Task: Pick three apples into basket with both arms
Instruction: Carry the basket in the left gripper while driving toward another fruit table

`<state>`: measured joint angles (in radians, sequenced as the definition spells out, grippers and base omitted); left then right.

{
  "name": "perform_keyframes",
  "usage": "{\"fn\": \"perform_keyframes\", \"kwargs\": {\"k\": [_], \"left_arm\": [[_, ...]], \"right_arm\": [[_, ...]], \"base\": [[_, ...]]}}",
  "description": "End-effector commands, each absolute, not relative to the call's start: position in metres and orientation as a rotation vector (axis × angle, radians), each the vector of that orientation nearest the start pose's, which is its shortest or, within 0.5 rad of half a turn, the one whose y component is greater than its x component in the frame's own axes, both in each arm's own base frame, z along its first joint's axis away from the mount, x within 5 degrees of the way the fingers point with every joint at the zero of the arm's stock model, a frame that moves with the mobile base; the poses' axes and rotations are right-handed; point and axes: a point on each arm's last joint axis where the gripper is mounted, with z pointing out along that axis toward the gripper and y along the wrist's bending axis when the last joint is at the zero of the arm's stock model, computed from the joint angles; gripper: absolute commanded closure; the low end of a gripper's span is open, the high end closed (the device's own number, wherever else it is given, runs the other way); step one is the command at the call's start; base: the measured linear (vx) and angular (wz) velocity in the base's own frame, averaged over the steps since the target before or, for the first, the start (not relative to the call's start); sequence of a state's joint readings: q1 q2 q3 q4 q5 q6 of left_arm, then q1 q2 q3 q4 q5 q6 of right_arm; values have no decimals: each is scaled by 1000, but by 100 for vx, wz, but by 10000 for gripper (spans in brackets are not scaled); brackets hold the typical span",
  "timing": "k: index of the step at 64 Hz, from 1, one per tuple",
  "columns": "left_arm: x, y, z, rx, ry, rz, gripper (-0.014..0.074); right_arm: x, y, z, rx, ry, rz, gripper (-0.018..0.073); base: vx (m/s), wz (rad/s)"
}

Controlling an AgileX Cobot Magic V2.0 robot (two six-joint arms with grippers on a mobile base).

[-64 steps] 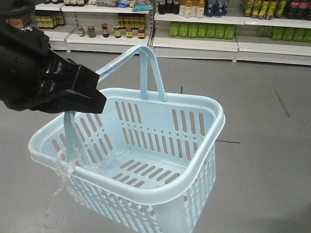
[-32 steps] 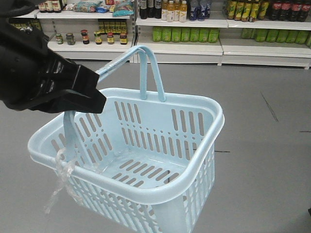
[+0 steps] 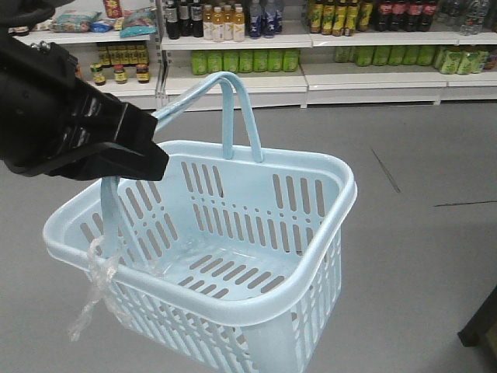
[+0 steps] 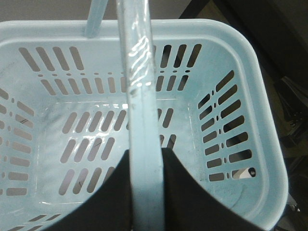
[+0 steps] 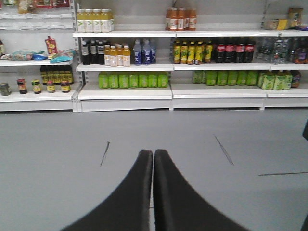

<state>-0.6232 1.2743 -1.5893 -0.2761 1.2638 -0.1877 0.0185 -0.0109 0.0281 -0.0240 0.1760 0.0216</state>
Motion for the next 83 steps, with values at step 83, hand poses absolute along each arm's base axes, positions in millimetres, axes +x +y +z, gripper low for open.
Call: {"fn": "perform_keyframes", "kwargs": {"k": [83], "left_arm": [[170,-155,475,531,2332,-793,604]], "right_arm": [[57,0,190,-23,1612,-12,564]], "base": [[12,-42]]}}
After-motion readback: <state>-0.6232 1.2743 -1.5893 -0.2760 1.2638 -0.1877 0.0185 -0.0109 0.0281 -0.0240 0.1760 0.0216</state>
